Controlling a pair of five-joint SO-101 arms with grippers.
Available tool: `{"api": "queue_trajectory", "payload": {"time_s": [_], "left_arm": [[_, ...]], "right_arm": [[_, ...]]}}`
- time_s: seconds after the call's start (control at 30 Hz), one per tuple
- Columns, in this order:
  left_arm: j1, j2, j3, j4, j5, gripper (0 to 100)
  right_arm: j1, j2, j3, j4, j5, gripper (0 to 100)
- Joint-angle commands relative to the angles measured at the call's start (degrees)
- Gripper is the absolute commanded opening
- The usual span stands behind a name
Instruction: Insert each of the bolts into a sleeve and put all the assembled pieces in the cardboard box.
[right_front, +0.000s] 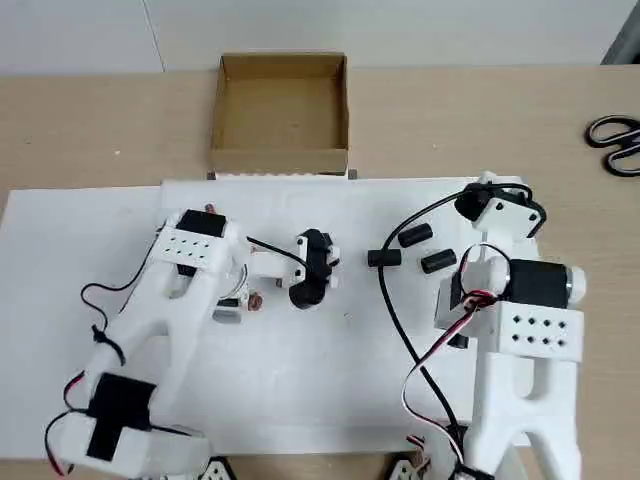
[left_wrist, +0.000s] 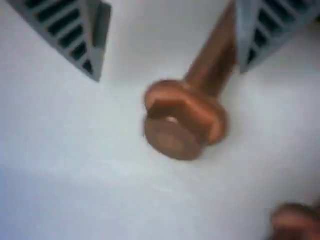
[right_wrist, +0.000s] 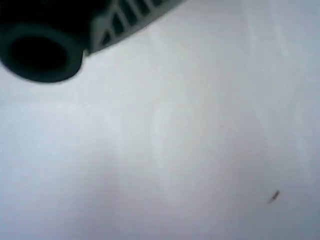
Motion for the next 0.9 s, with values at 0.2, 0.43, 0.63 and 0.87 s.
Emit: {"api": "queue_trajectory", "payload": {"time_s": [0.2, 0.43, 0.63, 0.87], "left_arm": [[0.7, -0.09, -1.54, -4.84, -10.2, 17], [1.23, -0.09, 1.1, -4.84, -10.2, 14], [1.85, -0.09, 3.65, -4.92, -10.2, 10], [2.02, -0.09, 3.74, -4.92, -10.2, 9]], "right_arm": [[0.4, -1.36, -0.26, -0.31, 0.44, 0.3], [0.4, -1.36, -0.26, -0.31, 0.44, 0.3], [0.4, -1.36, -0.26, -0.31, 0.44, 0.3], [0.4, -1.36, -0.26, -0.31, 0.62, 0.3]]}}
